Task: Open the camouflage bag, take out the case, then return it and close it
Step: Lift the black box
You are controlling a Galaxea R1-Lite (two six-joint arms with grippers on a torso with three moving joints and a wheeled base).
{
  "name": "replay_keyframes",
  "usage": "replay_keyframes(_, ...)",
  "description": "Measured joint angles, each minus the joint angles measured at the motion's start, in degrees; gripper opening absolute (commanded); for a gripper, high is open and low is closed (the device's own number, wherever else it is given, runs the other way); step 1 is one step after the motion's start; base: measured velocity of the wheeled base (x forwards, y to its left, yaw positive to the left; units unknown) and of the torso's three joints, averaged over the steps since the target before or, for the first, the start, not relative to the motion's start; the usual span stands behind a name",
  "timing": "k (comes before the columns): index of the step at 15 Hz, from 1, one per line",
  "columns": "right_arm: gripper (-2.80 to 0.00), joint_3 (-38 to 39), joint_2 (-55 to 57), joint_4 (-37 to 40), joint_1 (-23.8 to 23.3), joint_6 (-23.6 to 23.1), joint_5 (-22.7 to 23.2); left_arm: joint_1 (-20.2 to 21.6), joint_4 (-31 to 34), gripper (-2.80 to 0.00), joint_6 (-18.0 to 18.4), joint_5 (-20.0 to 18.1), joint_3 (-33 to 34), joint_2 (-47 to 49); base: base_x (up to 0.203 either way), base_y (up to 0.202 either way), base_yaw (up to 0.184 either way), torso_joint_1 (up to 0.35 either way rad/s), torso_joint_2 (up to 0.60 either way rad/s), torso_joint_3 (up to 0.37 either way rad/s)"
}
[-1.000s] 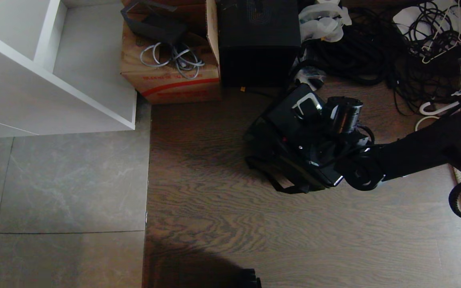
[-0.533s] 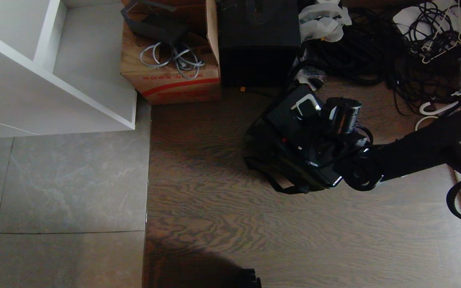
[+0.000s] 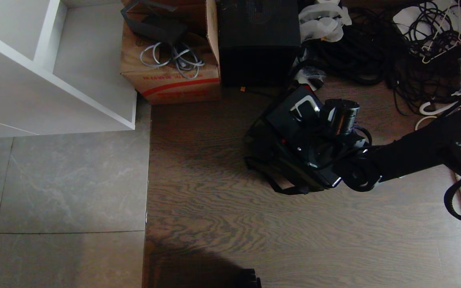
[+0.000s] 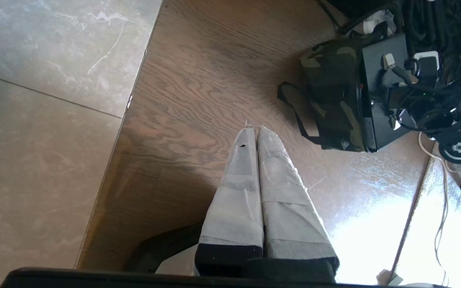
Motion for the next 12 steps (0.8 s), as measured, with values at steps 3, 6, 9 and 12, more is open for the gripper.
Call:
replay_keyframes(3,-2.80,0.48,0.06,-0.09,0.00,0.07,0.10,-0.02,-0.45,-2.80,-3.33,0.68,-0.84,0.48,0.000,0.000,0.000,0.000,0.00,0.000)
replay_keyframes(6,-2.80,0.74,0.09,-0.09,0.05,0.12,0.08,0.11,1.80,-2.80,-5.02,3.39,-1.14,-0.43,0.000,0.000,0.000,0.000,0.00,0.000)
replay_keyframes(9,-2.80,0.69,0.03,-0.12,0.07,0.13,0.06,0.13,8.99,-2.80,-5.02,4.60,-2.33,-4.23,0.000,0.000,0.000,0.000,0.00,0.000)
replay_keyframes(12,-2.80,0.41,0.00,-0.12,0.07,0.13,0.06,0.13,21.91,-2.80,-5.41,4.46,-4.92,-8.73,0.000,0.000,0.000,0.000,0.00,0.000)
